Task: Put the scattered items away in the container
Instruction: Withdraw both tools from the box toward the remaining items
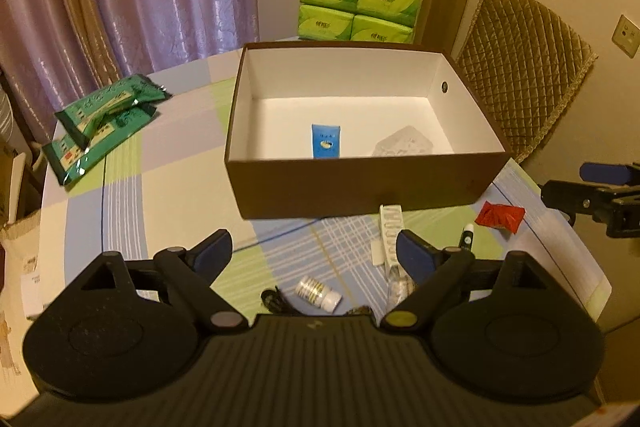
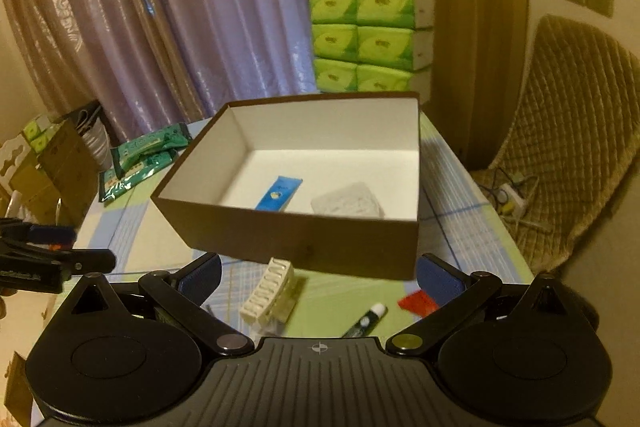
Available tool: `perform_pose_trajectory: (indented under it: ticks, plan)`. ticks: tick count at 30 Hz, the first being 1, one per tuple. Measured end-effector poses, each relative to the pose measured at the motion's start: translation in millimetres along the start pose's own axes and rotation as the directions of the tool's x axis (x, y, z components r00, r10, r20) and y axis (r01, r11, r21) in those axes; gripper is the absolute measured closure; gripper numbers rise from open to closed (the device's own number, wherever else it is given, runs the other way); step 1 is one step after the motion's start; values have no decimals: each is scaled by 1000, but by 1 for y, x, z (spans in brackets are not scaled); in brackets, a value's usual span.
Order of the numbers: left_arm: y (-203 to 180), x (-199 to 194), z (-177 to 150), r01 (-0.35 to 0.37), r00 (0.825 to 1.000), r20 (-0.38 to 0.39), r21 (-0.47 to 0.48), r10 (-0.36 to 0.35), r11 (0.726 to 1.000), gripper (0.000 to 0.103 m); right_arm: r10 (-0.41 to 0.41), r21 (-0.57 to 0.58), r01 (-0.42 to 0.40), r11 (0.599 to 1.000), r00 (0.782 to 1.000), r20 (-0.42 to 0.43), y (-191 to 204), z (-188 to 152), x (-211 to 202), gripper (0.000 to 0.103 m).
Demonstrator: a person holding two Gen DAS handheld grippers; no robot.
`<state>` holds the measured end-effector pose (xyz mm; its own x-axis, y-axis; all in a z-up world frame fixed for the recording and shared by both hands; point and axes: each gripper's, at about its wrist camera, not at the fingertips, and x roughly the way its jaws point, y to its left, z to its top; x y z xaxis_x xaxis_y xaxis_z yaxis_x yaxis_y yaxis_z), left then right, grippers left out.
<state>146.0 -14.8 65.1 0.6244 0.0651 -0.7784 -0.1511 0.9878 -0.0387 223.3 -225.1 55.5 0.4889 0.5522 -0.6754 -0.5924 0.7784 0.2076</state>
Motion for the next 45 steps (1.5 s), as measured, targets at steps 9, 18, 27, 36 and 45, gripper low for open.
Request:
perform_pose_trajectory:
  ticks: [9,18,27,36,45]
  plan:
    - [11,-17,-23,-13,1000,-1,-39,13,999,16,-46,10,46,999,999,1,5,-26,-9,2]
    - [16,-11,-47,-21,998,-53,-57,18,998,16,-58,25,59,998,998,-39,5,-41,-7,2]
    - [15,-2,-65,-5,995,-96,-58,-1,998,16,-90,3,90,996,992,-87,2,-59,2,2]
    - [16,8,-78,4,994,-106,-57,-11,998,17,-131,-27,129,991,986,-107,-4,-69,11,2]
    - [18,21,-89,22,995,-94,-25,-24,999,22,-157,-24,155,988,978,-137,-18,-77,24,2]
